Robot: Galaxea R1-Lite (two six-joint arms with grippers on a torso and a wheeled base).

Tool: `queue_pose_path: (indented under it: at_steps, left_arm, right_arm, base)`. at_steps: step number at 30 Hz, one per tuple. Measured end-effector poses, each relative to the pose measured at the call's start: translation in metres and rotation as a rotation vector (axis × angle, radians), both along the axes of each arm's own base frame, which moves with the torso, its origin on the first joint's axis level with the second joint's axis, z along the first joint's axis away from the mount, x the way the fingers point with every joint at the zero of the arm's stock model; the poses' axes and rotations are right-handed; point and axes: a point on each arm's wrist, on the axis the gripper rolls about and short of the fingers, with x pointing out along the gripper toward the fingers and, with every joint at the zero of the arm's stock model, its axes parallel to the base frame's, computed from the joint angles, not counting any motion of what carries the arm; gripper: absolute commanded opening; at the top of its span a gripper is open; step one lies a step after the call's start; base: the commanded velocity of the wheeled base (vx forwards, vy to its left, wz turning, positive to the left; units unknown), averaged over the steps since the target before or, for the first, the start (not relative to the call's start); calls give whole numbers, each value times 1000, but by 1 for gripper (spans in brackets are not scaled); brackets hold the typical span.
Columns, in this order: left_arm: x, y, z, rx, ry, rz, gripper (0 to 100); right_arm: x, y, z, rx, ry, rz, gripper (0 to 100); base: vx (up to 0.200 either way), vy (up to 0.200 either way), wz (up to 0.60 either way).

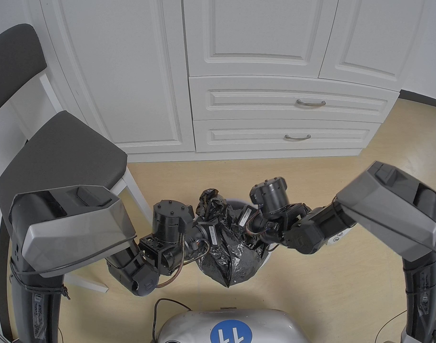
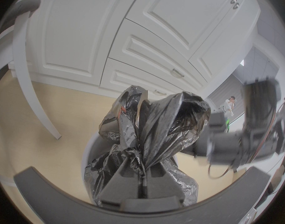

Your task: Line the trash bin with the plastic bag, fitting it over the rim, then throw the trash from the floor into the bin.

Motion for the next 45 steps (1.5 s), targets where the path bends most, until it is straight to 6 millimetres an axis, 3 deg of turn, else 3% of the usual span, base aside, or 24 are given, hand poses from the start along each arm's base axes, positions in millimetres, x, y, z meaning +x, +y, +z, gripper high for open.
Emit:
queue_pose_path:
  at_steps: [10, 18, 25, 29, 34, 45]
  left_arm:
    - [4, -25, -7, 42, -21, -44, 0]
    - [1, -29, -16, 162, -75, -2, 0]
    - [8, -31, -5, 145, -226, 80, 0]
    - [12, -44, -5, 78, -252, 88, 0]
    - [12, -57, -24, 49, -230, 84, 0]
    - [14, -63, -69, 71, -209, 66, 0]
  right_arm:
    - [-8, -33, 59, -21, -104, -7, 0]
    - [-31, -41, 83, -69, -134, 40, 0]
    - [-63, -34, 79, -148, -119, 155, 0]
    - [-77, -29, 76, -172, -110, 200, 0]
    - [-90, -26, 69, -201, -91, 248, 0]
    - [-97, -26, 62, -222, -70, 297, 0]
  base:
    - [0, 0, 0]
    - [0, 0, 0]
    - [0, 0, 0]
    - [0, 0, 0]
    - [0, 0, 0]
    - [0, 0, 0]
